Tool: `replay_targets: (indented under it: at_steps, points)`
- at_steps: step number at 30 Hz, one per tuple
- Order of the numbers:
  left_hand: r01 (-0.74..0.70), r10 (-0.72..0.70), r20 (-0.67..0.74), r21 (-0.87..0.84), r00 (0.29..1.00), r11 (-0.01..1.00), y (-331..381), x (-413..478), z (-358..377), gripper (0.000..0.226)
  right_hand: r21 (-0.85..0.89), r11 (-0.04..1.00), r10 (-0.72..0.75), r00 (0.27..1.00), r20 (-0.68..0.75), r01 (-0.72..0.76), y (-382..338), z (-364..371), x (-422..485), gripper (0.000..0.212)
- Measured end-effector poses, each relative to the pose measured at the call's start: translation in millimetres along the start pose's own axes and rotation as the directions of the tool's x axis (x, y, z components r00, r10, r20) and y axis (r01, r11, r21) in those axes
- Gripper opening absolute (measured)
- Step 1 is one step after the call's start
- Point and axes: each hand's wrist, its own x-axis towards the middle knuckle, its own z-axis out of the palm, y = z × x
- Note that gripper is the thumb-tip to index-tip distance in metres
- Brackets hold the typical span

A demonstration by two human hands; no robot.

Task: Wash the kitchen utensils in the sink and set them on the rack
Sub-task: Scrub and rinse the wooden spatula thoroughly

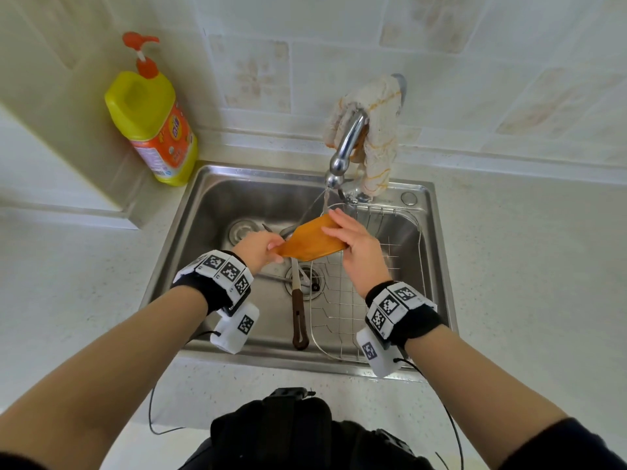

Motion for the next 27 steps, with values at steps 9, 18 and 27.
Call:
replay_targets:
  at_steps: [9,18,27]
  points:
    - [0.082,-0.26,-0.242,-0.564,0.935,0.822,-29.5,-29.0,6.6,0.03,-0.06,0.971,0.233,0.97,0.062,-0.23,-24.1,32.8,-61.6,0.054]
    - [0.008,-0.032,-0.005,-0.919,0.999,0.394,29.8,-94.3,69.6,0.011,-0.069,0.847,0.526,0.849,-0.046,-0.528,-37.1,63.8,-147.1,0.056]
    - [0.18,-0.077,0.176,-0.983,0.981,0.045,29.5,-98.8,105.5,0.014,-0.248,0.836,0.447,0.869,-0.211,-0.49,-32.8,63.7,-177.1,0.03]
